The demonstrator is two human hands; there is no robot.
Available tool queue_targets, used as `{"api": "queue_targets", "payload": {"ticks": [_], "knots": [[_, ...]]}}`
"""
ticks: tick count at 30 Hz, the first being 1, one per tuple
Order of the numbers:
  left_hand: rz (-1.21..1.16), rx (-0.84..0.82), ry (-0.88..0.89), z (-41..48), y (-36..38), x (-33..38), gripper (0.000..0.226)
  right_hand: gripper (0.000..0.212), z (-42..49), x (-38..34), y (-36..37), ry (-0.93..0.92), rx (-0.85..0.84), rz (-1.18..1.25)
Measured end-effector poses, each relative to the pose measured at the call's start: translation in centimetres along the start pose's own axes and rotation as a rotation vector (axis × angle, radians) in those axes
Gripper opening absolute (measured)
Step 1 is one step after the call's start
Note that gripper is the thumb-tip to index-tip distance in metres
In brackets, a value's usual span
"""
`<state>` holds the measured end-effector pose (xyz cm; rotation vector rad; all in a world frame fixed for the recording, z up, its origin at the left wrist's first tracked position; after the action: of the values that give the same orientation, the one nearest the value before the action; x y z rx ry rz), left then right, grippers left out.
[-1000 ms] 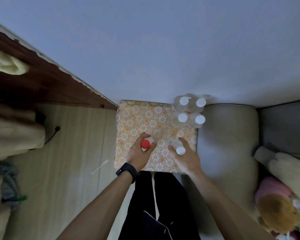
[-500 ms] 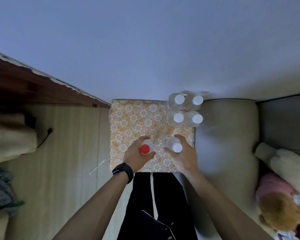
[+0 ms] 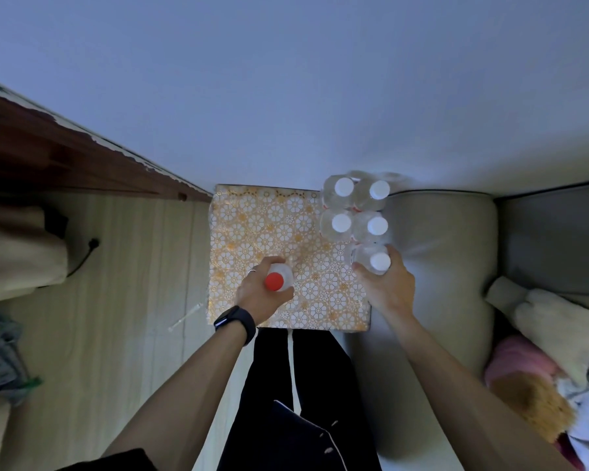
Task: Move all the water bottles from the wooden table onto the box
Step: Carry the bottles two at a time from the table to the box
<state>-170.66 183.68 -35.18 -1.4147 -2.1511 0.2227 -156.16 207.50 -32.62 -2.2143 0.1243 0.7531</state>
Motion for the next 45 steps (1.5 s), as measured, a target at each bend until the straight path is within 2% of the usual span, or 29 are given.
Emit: {"api": "queue_targets", "payload": {"ticks": [5, 12, 17, 21, 24, 32, 37, 42, 45], "knots": [[0.015, 0.02, 0.011, 0.0, -0.1, 0.1, 0.059, 0.057, -0.1, 0.3, 0.2, -0.054, 0.021, 0.069], [-0.045, 0.055, 0.042, 0.1, 0.7, 2.9, 0.055, 0.057, 0.5, 0.6, 0.4, -0.063, -0.045, 0.117], [-0.044, 0.008, 0.137, -0.3, 3.6, 7.7, 0.059, 0.067, 1.2, 0.5, 0.2, -0.074, -0.1, 0.089], [0.01, 0.065, 0.107, -0.3, 5.6, 8.2, 0.06, 0.07, 1.4, 0.7, 0.4, -0.071, -0.169, 0.102], [-0.038, 0.12, 0.084, -0.1, 6.1, 8.0, 0.06, 0.074, 1.4, 0.6, 0.3, -0.048, -0.185, 0.127], [-0.091, 0.11, 0.068, 0.1, 7.1, 8.9, 0.067, 0.058, 1.2, 1.0, 0.2, -0.023, -0.1, 0.214], [0.044, 0.119, 0.077, 0.6, 8.0, 8.8, 0.066, 0.079, 1.5, 0.8, 0.7, -0.048, -0.159, 0.222], [0.101, 0.17, 0.05, 0.7, 7.8, 9.2, 0.076, 0.051, 1.5, 0.8, 0.3, -0.046, -0.232, 0.251], [0.128, 0.154, 0.085, 0.6, 7.7, 8.9, 0.086, 0.059, 1.0, 0.8, 0.4, -0.05, -0.182, 0.302]]}}
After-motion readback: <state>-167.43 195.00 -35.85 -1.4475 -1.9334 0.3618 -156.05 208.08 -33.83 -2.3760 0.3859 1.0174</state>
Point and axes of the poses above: each hand's wrist, its own z-axis towards the middle knuckle, its own y-axis out of the palm, x = y × z, the point moved 8 cm from there along z, towards the middle knuckle, and after that the axes turned 12 degrees about -y, right-handed, at the moved point
